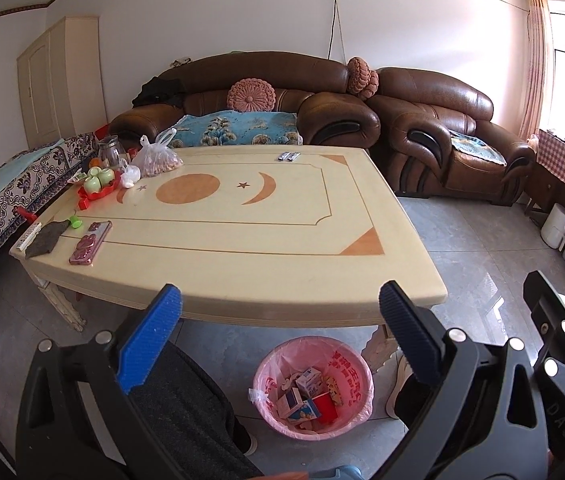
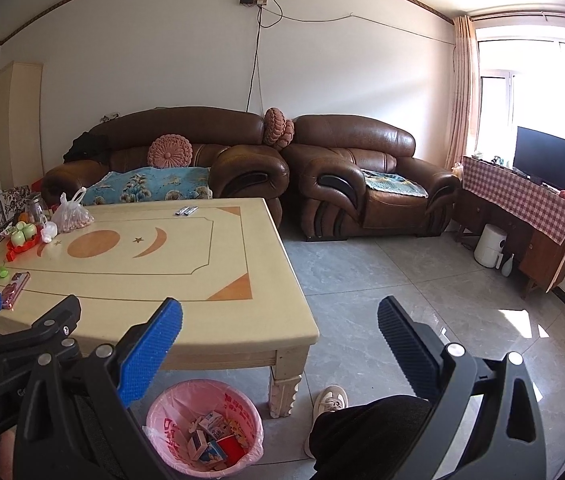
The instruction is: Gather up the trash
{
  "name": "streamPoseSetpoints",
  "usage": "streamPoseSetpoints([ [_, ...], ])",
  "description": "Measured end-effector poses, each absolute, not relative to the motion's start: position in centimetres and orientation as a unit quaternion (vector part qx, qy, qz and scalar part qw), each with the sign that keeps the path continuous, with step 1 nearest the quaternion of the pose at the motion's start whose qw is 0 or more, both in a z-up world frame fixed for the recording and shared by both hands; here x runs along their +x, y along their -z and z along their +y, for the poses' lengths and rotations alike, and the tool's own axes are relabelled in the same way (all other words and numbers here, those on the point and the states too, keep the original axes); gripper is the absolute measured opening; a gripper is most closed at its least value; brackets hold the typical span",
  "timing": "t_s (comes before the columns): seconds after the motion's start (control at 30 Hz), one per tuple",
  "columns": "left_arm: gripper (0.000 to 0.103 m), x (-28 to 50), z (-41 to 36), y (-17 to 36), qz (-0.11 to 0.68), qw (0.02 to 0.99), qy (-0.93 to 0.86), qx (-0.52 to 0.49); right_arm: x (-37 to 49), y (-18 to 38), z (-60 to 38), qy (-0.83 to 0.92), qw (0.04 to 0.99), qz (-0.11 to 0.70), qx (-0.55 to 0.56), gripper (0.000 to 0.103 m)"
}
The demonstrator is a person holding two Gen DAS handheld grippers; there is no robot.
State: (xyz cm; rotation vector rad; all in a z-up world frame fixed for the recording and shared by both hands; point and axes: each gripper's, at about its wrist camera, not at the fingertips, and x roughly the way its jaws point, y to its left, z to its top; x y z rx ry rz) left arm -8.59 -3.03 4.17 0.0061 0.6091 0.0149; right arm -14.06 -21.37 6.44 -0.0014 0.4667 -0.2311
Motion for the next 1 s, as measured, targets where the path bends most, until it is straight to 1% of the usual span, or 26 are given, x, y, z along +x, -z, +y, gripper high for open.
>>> streamPoseSetpoints([
  [1.0,0.097,-8.85,-3.02,-4.2,0.296,0.955,-0.012,0.001,-14.12,-6.82,-21.33,0.115,0.967,0.226,-0.009,0.096],
])
